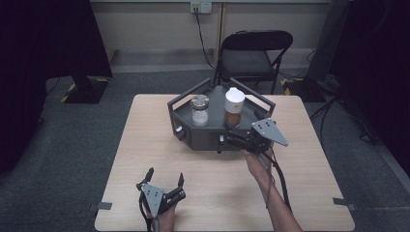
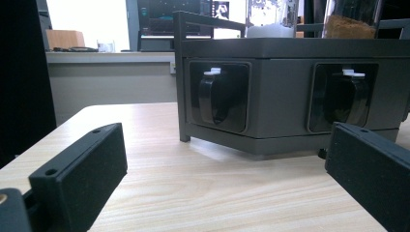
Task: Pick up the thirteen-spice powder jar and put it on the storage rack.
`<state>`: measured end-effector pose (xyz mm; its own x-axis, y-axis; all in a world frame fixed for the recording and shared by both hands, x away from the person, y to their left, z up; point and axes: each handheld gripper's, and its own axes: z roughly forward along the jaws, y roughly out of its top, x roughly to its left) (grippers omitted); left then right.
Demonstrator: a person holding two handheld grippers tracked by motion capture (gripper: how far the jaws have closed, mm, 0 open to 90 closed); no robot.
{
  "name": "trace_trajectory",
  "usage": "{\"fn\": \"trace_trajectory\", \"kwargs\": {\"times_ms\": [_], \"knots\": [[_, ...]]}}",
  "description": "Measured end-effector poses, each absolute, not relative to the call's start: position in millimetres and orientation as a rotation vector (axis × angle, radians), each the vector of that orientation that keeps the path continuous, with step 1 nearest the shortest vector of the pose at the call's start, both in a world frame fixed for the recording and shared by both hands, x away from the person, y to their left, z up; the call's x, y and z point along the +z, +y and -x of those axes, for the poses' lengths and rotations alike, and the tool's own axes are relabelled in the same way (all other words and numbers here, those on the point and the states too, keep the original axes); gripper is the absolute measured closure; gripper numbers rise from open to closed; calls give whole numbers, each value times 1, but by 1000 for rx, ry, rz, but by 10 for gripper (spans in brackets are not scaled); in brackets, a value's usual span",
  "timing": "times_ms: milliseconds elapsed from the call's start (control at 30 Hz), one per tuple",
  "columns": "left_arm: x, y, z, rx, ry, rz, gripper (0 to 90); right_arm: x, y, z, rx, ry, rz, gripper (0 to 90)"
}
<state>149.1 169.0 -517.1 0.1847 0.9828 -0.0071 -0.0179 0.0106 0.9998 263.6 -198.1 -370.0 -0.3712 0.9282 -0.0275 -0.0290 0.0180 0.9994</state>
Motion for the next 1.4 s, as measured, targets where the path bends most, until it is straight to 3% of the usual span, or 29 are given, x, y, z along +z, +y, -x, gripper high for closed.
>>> {"fn": "trace_trajectory", "kwargs": {"times_ms": [733, 1400], "knots": [[-517, 169, -149, 1075, 1063, -1270, 6, -414, -236, -198, 1543, 1400, -1025, 0], [-517, 169, -149, 1077, 1064, -1269, 5, -457, -238, -151, 1450, 1425, -1098, 0]]}}
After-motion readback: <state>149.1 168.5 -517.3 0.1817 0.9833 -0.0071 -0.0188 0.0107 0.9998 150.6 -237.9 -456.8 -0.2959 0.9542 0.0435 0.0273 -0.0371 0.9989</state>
